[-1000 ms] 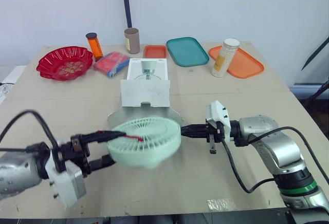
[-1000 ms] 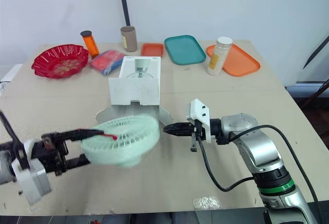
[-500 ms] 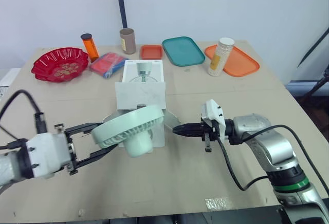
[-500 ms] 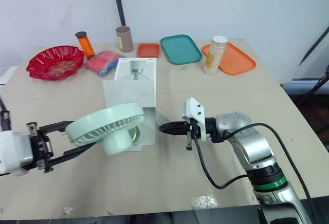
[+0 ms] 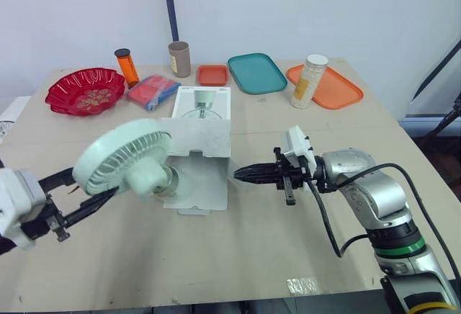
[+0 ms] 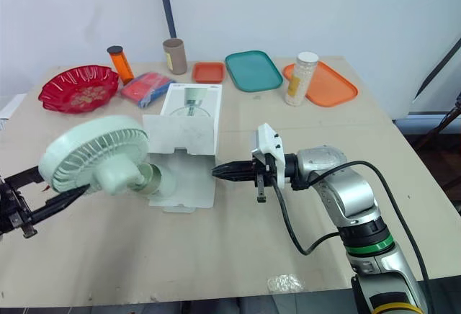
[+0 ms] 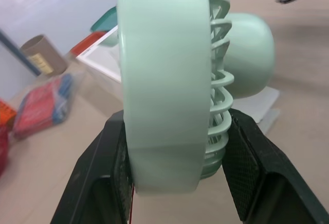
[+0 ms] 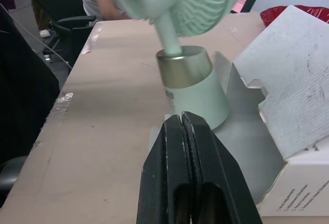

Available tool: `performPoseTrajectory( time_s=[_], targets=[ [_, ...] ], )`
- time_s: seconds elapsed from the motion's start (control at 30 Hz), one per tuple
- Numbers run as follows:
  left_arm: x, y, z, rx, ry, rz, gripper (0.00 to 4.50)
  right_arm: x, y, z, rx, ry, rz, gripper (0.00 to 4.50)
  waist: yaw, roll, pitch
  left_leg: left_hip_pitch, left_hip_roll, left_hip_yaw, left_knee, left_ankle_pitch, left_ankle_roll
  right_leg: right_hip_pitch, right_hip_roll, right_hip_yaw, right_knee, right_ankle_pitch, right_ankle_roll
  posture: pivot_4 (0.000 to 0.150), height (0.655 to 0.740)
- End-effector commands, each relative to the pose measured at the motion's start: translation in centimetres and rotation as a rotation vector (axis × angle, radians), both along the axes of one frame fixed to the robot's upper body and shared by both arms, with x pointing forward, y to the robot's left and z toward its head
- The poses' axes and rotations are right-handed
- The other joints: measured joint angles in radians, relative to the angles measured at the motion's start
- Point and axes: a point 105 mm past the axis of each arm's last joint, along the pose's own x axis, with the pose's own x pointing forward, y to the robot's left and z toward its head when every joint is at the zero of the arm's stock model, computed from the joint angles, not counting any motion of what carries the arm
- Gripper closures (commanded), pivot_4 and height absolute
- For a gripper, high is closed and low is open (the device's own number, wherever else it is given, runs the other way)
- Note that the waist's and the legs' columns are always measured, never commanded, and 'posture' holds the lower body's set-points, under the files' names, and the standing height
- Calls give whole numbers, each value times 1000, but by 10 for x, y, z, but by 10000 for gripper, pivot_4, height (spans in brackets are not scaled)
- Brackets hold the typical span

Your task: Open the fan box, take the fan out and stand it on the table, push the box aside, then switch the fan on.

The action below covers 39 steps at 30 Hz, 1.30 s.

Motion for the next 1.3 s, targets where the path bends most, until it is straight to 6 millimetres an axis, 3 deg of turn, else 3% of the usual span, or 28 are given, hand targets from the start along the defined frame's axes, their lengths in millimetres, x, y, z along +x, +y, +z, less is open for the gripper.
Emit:
performPoseTrajectory(
  time_s=[0.03,0.27,0.4,0.77,0.97,1.3],
  targets=[
    [-9,1,13,5,-4,8,26275,-7,6,13,22,-51,50,45000,-1,0,0,0,1,0,0,-1,-1,0,0,0,0,0,0,1500,7400],
    [-22,17,14,-6,68,73,26275,-8,9,15,32,-44,69,45000,0,0,0,0,2,0,0,-2,-3,0,1,0,0,-1,-1,1500,7400],
    [-14,41,27,-24,36,178,26275,-8,13,14,34,-41,82,45000,0,0,1,0,2,0,0,-2,-3,0,2,0,0,-1,-1,1500,7400],
    [7,79,32,-15,4,328,26275,-10,17,17,43,-48,90,45000,0,-2,2,-1,3,0,0,-3,-6,-2,2,-1,-1,-1,-2,1500,7400],
    [19,89,44,-48,-39,376,26275,-11,15,16,39,-47,76,45000,0,-4,3,-2,3,-1,0,-3,-6,-2,2,-1,-1,-1,-2,1500,7400],
    [24,101,33,-28,46,442,26275,-10,15,13,38,-45,57,45000,0,-4,3,-3,4,0,0,-4,-9,-4,3,-1,-1,-1,-2,1500,7400]
  ],
)
